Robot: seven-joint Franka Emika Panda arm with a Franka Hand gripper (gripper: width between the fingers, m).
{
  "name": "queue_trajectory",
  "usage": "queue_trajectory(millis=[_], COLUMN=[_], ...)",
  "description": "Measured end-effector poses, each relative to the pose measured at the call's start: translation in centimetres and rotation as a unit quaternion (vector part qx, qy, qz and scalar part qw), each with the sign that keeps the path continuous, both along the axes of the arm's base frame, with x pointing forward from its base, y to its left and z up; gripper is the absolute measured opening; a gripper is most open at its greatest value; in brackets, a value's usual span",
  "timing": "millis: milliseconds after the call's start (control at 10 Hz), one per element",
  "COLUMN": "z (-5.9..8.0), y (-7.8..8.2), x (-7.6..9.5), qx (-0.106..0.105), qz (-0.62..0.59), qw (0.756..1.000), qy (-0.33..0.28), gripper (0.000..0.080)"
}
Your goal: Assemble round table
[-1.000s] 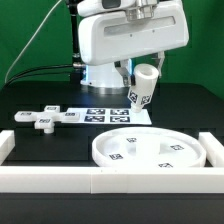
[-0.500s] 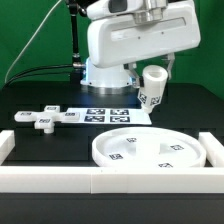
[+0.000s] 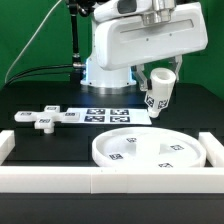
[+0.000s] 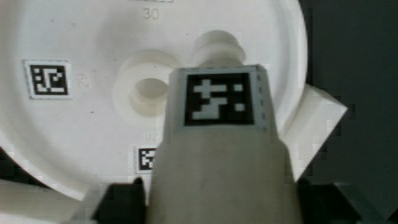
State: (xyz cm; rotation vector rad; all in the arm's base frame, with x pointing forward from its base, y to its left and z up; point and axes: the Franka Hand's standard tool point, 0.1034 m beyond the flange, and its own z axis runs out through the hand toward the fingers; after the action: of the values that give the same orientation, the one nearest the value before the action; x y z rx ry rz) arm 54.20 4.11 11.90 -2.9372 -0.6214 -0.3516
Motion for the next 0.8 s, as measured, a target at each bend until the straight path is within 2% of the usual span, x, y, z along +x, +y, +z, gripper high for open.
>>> queue_trajectory(millis=[100, 200, 400, 500, 600, 800], z=[-0.2, 0.3, 0.8, 0.6, 0.2, 0.2], y=[-0.2, 0.0, -0.9, -2.3, -2.6, -1.8], x=[-0.3, 0.2, 1.4, 1.6, 1.4, 1.4], qx=[0.002, 0.001, -0.018, -0.037, -0.035, -0.025], qz=[-0.016, -0.015, -0.013, -0.012, -0.023, -0.028], qw=[1.000, 0.999, 0.996, 0.992, 0.992, 0.993], qy=[-0.012, -0.029, -0.089, -0.121, -0.123, -0.113], gripper=[0.0409, 0.0409, 0.0409, 0.0409, 0.0409, 0.0409])
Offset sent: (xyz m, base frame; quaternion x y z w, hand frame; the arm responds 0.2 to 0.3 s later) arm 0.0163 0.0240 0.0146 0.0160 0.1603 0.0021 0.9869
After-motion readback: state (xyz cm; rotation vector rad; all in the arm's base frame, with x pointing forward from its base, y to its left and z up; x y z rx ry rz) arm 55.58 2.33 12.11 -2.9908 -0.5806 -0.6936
